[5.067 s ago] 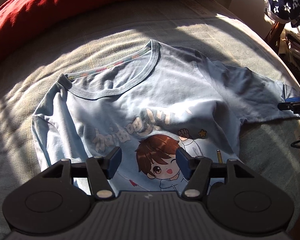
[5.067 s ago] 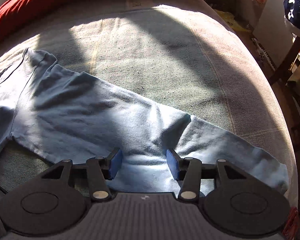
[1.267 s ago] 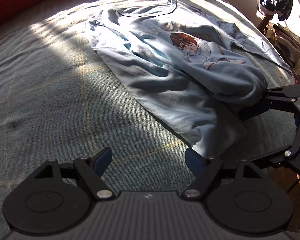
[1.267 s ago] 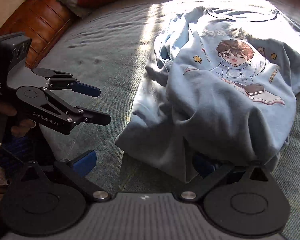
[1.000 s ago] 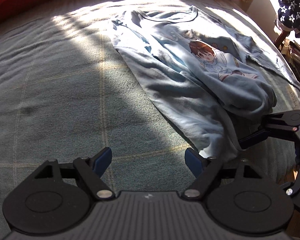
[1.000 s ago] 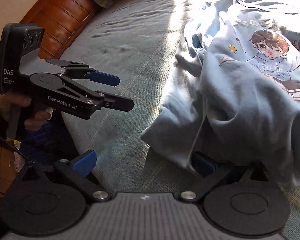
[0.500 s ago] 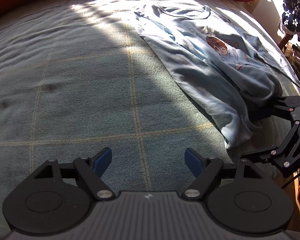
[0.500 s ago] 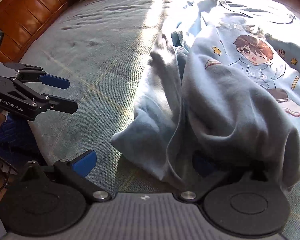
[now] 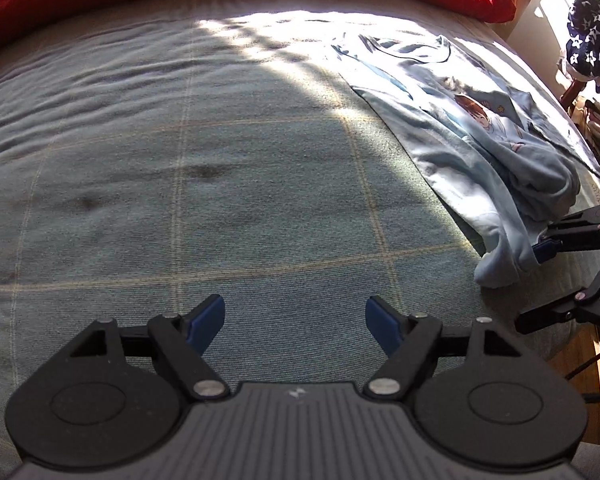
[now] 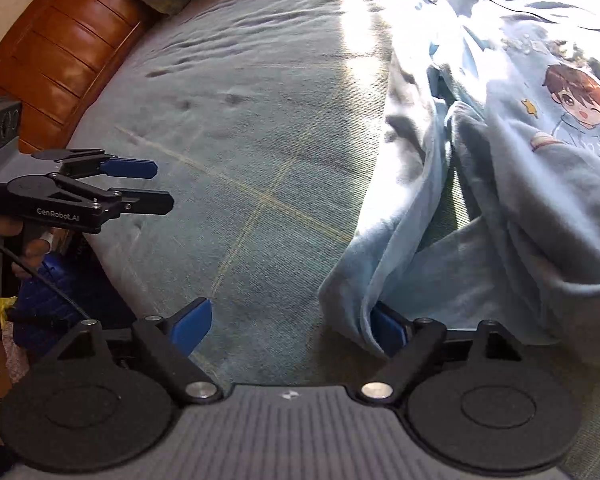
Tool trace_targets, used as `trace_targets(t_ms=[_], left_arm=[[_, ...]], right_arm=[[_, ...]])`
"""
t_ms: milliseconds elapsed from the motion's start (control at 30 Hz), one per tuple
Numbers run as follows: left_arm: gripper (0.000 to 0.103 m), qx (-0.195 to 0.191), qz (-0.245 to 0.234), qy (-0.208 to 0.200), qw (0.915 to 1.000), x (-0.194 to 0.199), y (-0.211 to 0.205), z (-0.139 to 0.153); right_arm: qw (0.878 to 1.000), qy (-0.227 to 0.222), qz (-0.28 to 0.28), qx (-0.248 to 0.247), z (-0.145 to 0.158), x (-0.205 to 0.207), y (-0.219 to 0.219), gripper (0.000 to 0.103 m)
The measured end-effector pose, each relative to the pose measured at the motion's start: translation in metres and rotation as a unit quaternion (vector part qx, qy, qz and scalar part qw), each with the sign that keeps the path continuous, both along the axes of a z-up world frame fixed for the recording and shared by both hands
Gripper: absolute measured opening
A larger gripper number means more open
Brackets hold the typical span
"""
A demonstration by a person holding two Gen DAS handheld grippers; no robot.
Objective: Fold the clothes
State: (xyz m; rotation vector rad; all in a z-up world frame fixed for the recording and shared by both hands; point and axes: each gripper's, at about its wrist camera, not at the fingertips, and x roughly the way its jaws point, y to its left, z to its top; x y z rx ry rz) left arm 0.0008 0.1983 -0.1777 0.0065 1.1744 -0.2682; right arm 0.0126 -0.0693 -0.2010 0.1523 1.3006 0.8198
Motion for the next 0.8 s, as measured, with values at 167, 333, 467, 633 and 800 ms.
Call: trace_targets(t_ms=[167,333,467,633,800], left_arm=[[0.076,-0.009,0.021,-0.004,0.9997,-0.002,0.027,0.002],[0.076,0.003,0.052,-0.012,0.9986,-0.003,0.062,0.009],[0.076,0.010,0.076,-0.014,0.9970,-0.005,0.086,0.012],[0.077,0.015,0.098,-0.015,0.9949,-0.003,0.105,0.012],[0.077,0.010,0.106,-0.013,0.9942,0.002,0.107,0.009]], right_arm=[[0.998,0.006,0.048,0.042,0.006,0.010,0.059,0.084],[0.995,0.001,0.080,0.068,0.004,0.021,0.114,0.084],[0.991,-0.019,0.105,0.081,0.009,0.026,0.157,0.084],[0.989,-0.057,0.129,0.050,0.018,0.025,0.188,0.089],[0.984,-0.102,0.149,-0.008,0.031,0.017,0.180,0.097]])
